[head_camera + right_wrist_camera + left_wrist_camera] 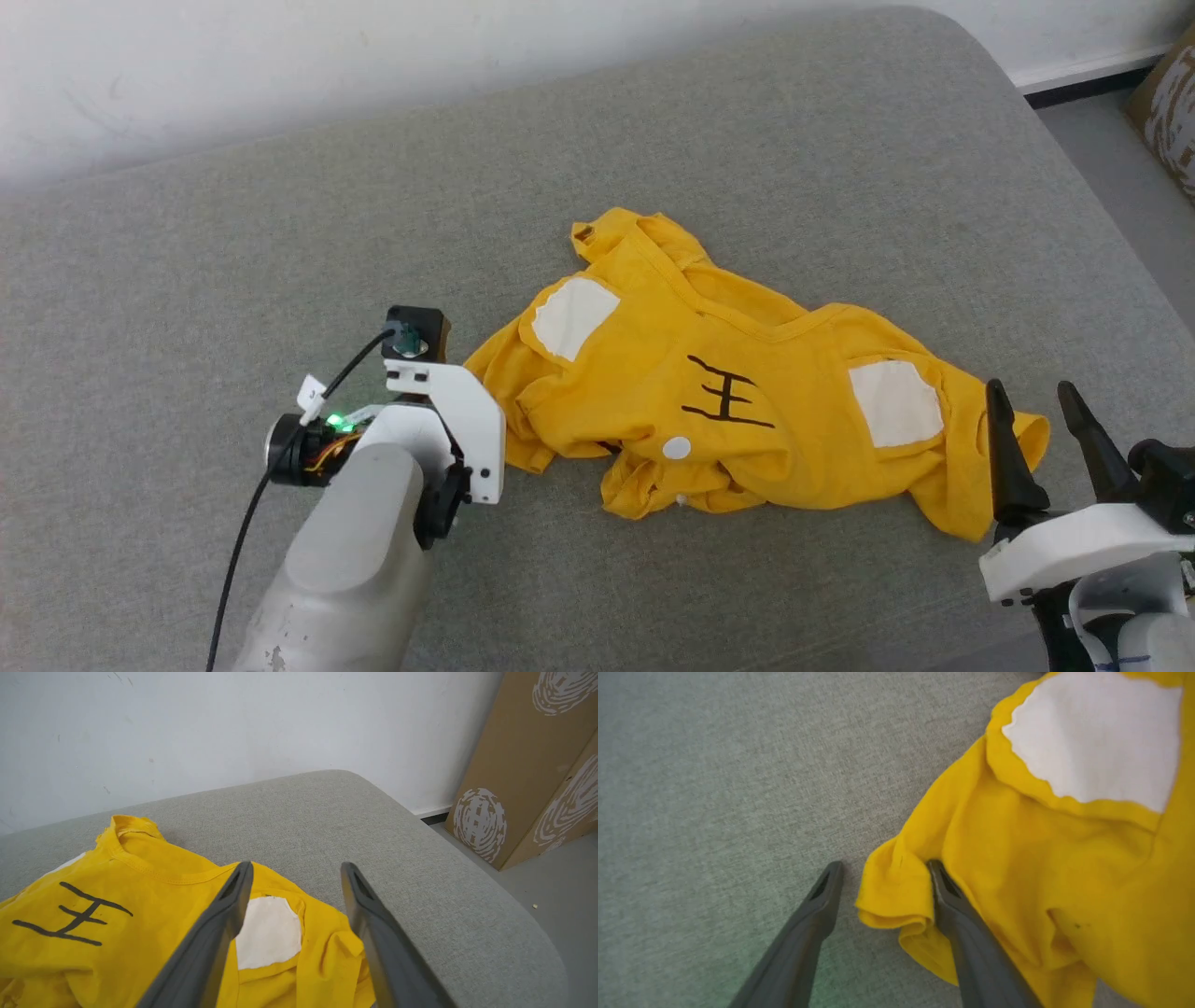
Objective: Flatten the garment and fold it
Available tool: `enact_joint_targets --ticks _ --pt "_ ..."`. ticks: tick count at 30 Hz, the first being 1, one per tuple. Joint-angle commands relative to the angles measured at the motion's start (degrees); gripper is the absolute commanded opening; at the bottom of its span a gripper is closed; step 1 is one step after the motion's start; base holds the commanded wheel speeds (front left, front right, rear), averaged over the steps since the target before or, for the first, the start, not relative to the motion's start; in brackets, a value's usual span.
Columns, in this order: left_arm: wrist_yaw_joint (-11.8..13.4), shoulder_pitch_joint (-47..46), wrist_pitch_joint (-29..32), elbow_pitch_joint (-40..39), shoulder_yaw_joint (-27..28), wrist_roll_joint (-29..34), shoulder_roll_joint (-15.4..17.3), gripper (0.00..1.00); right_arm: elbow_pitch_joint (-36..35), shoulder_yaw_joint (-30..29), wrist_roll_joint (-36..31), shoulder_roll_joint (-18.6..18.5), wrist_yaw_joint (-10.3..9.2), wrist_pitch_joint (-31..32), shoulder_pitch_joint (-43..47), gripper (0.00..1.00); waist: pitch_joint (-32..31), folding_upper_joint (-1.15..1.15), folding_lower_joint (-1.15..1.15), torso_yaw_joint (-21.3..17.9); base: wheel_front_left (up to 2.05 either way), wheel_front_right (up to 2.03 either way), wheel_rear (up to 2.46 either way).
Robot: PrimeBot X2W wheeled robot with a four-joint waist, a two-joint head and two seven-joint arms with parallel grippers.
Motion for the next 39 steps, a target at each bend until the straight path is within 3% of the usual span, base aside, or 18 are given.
enact_joint_targets --ticks 1,3,7,13,22,26,39 --pt "-1.8 2.1 2.5 1.4 -0.9 -0.7 0.2 0.0 0.0 0.1 0.3 0.1 -0.06 -0.1 0.3 1.0 -0.1 -0.01 0.0 0.1 0.0 0.0 0.0" --pt "-2.7 3.0 2.9 0.6 -0.9 -1.4 0.3 0.0 0.0 -0.2 0.4 0.1 -0.06 0.1 0.3 1.0 -0.4 -0.01 0.0 0.5 0.0 0.0 0.0" --pt "-1.9 4.5 0.1 -1.6 0.4 -2.4 0.8 0.0 -0.3 -0.4 0.6 0.1 -0.06 0.2 0.1 1.0 -0.8 -0.01 0.0 1.2 0.0 0.0 0.0" --pt "1.3 10.2 -5.8 -7.1 5.0 -5.2 2.8 0.0 -0.6 -1.0 0.5 0.1 -0.06 -0.1 0.3 1.0 -1.9 -0.01 0.0 3.6 0.0 0.0 0.0" --pt "3.9 20.7 -6.1 -17.8 8.1 -7.5 5.2 0.0 1.6 -5.3 -2.8 0.1 -0.06 0.3 -1.6 1.0 -2.6 -0.01 0.0 7.9 0.0 0.0 0.0" --pt "4.5 23.3 -5.1 -22.1 8.3 -8.2 5.2 0.0 5.6 -8.1 -5.6 0.1 -0.06 4.0 -5.5 1.0 -2.3 -0.01 0.0 9.4 0.0 0.0 0.0" --pt "4.8 23.4 -2.9 -28.3 6.9 -8.6 5.0 0.0 28.4 -12.8 -10.6 -1.2 -0.06 22.9 -24.7 1.0 2.3 -0.01 0.0 12.7 0.0 0.0 0.0"
